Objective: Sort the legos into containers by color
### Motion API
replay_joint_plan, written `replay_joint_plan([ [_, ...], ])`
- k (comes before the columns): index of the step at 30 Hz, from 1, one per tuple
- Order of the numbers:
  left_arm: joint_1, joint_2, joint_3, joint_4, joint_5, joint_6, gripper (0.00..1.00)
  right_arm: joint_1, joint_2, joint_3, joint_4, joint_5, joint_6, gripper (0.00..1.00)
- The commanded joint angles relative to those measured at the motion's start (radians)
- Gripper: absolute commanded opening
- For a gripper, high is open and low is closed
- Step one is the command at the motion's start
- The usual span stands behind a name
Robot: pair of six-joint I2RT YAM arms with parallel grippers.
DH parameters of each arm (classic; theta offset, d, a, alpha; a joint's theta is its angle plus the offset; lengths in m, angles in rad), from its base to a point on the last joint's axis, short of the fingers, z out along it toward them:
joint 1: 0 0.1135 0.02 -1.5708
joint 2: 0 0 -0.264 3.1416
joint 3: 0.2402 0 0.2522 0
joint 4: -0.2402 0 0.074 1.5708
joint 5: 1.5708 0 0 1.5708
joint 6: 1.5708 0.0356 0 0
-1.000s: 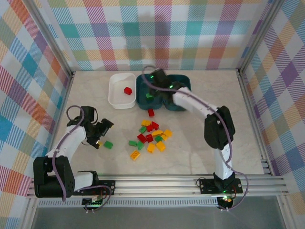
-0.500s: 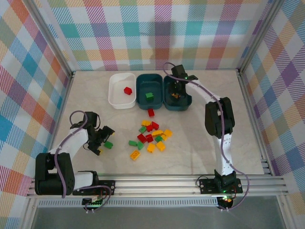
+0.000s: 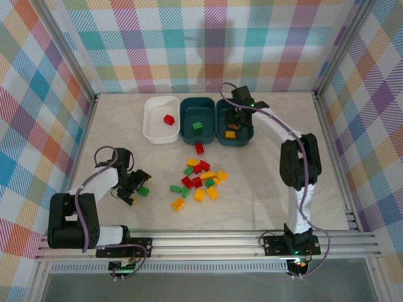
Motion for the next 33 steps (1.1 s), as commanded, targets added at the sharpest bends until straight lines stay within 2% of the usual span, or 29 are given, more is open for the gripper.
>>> replay_joint_plan([
  [1, -0.026, 0.039, -0.023, 0.102, 0.015, 0.004, 0.81, 0.011, -0.132, -0.101, 0.066, 0.014, 0.018, 0.7],
  [5, -0.063, 0.064, -0.015, 0.119, -0.001, -0.027, 0.78, 0.011, -0.245, -0.243, 0.102, 0.029, 0.039, 0.69],
  [13, -0.095, 0.164, 0.069, 0.068, -0.008, -0.045, 0.6, 0.014, -0.403, -0.453, 0.134, 0.01, 0.057, 0.67],
  [18, -0.099, 0.198, 0.107, 0.027, -0.014, -0.045, 0.57, 0.013, -0.484, -0.567, 0.169, 0.015, 0.059, 0.66],
  [26, -0.14, 0.165, 0.125, 0.015, -0.05, -0.08, 0.44, 0.012, -0.541, -0.632, 0.193, 0.022, 0.045, 0.66],
  [33, -0.192, 0.109, 0.184, -0.041, -0.097, -0.094, 0.43, 0.012, -0.552, -0.647, 0.215, -0.008, 0.046, 0.66],
])
